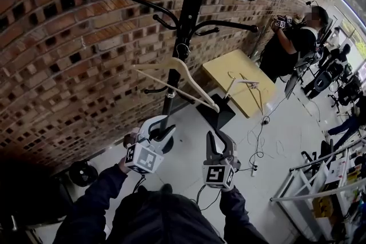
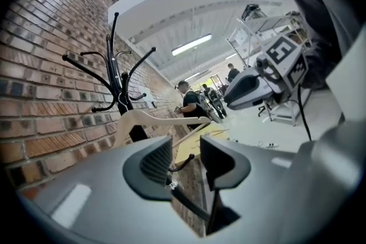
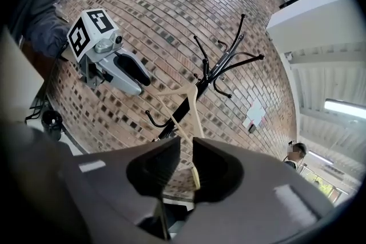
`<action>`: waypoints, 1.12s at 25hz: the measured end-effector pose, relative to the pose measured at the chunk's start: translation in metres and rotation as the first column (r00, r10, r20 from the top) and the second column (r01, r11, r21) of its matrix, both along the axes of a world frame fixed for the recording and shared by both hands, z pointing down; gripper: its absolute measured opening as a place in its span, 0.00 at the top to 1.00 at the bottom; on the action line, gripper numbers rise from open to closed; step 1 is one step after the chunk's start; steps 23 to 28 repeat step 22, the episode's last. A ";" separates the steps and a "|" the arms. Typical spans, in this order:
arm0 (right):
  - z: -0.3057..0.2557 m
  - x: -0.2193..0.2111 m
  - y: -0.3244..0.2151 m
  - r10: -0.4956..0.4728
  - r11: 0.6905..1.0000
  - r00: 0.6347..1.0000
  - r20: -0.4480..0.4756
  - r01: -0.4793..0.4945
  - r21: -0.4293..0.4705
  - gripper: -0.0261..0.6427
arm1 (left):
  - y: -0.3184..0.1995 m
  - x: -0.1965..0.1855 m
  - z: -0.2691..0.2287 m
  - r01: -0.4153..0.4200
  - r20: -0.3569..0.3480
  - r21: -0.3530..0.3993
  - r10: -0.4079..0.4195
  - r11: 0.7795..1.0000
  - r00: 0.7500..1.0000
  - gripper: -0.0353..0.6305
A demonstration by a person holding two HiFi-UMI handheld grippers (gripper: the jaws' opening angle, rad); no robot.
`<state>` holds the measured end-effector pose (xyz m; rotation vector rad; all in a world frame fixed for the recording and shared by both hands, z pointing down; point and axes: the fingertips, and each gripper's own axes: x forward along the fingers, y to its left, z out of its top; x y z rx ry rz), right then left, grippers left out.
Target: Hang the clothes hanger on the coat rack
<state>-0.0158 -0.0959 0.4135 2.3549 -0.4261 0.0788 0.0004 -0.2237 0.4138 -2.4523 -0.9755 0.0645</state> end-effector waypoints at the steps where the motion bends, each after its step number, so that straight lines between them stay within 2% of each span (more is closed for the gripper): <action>1: 0.000 -0.001 -0.002 -0.003 1.000 1.000 0.001 0.003 0.005 0.87 | -0.001 -0.001 0.000 0.002 -0.002 0.001 -0.002 1.000 1.000 0.71; 10: -0.005 -0.003 -0.010 -0.022 0.999 1.000 -0.007 0.022 -0.023 0.88 | -0.006 -0.005 -0.001 0.011 -0.003 0.006 -0.011 1.000 1.000 0.71; 15: -0.005 0.000 -0.012 -0.025 1.000 1.000 -0.012 0.025 0.001 0.88 | -0.006 -0.003 -0.001 0.011 -0.006 0.008 -0.011 1.000 1.000 0.71; 28: -0.009 -0.001 -0.014 -0.031 0.999 1.000 -0.004 0.031 -0.016 0.89 | -0.006 -0.001 0.001 0.006 -0.015 0.022 -0.006 1.000 1.000 0.71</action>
